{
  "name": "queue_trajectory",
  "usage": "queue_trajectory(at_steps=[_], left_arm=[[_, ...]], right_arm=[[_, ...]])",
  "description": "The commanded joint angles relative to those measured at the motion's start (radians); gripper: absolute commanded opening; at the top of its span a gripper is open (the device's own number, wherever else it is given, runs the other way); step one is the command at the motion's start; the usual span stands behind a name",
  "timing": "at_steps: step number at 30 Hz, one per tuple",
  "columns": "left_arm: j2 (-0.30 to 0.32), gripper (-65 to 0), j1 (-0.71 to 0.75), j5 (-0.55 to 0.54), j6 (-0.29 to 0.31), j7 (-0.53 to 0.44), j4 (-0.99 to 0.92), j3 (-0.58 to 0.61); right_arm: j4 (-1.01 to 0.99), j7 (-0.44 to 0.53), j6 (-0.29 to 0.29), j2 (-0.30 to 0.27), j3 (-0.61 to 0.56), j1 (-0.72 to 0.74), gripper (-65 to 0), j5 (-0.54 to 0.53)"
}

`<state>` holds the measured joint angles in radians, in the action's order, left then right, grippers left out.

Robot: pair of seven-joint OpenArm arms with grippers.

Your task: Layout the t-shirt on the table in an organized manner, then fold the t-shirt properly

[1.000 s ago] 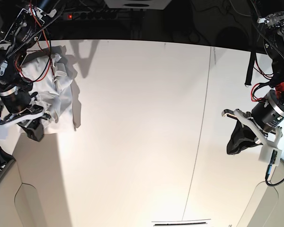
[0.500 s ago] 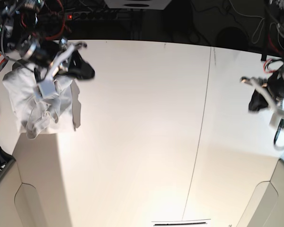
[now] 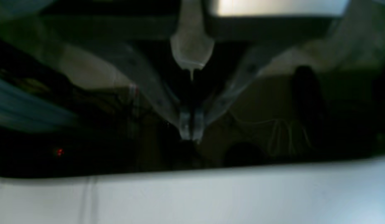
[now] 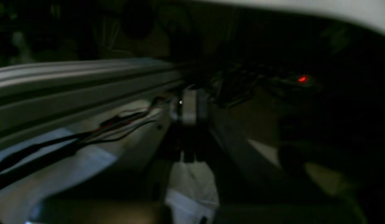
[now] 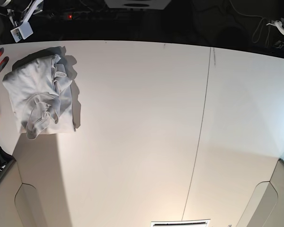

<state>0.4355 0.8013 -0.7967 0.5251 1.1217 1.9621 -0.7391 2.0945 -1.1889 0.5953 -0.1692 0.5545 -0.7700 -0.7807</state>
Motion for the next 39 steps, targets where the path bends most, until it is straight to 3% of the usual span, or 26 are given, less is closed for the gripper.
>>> queue_trajectory(at_steps=[1, 5, 9, 14, 18, 23, 25, 28, 31, 33, 39], left_arm=[[0.004, -65.0, 0.031, 0.000, 0.018, 0.000, -0.020, -0.007], [-0.002, -65.0, 0.043, 0.006, 0.064, -0.086, -0.200, 0.042], [-0.003, -65.0, 0.012, 0.084, 0.063, -0.312, -0.460, 0.196], [-0.003, -65.0, -0.066, 0.229, 0.063, -0.671, -0.838, 0.455], [-0.006, -65.0, -0.171, 0.285, 0.063, -0.846, -1.093, 0.661], [-0.028, -65.0, -0.278, 0.398, 0.062, -0.978, -1.249, 0.861], [-0.047, -65.0, -0.319, 0.462, 0.043, -1.022, -1.274, 0.912], [-0.086, -65.0, -0.375, 0.534, -0.110, -1.075, -1.298, 0.976], [-0.124, -65.0, -0.433, 0.559, -0.245, -1.075, -1.320, 1.023], [-0.142, -65.0, -0.465, 0.563, -0.282, -1.073, -1.331, 1.045], [-0.187, -65.0, -0.500, 0.563, -0.313, -1.073, -1.335, 1.055]], right_arm=[[0.012, 0.002, 0.002, -0.002, 0.004, -0.019, -65.0, 0.002], [-0.053, 0.069, 0.002, -0.003, -0.013, -0.020, -65.0, 0.089], [-0.224, 0.224, 0.002, -0.048, -0.095, -0.003, -65.0, 0.185], [-0.571, 0.370, -0.005, -0.119, -0.261, 0.064, -65.0, 0.275], [-0.903, 0.471, -0.009, -0.131, -0.392, 0.159, -65.0, 0.359], [-1.276, 0.792, -0.029, -0.135, -0.553, 0.273, -65.0, 0.476], [-1.373, 0.884, -0.063, -0.135, -0.626, 0.319, -65.0, 0.478], [-1.448, 0.964, -0.131, -0.133, -0.742, 0.386, -65.0, 0.477], [-1.461, 0.965, -0.239, -0.124, -0.838, 0.450, -65.0, 0.475], [-1.461, 0.964, -0.305, -0.111, -0.881, 0.489, -65.0, 0.475], [-1.462, 0.913, -0.468, -0.049, -0.904, 0.531, -65.0, 0.451]])
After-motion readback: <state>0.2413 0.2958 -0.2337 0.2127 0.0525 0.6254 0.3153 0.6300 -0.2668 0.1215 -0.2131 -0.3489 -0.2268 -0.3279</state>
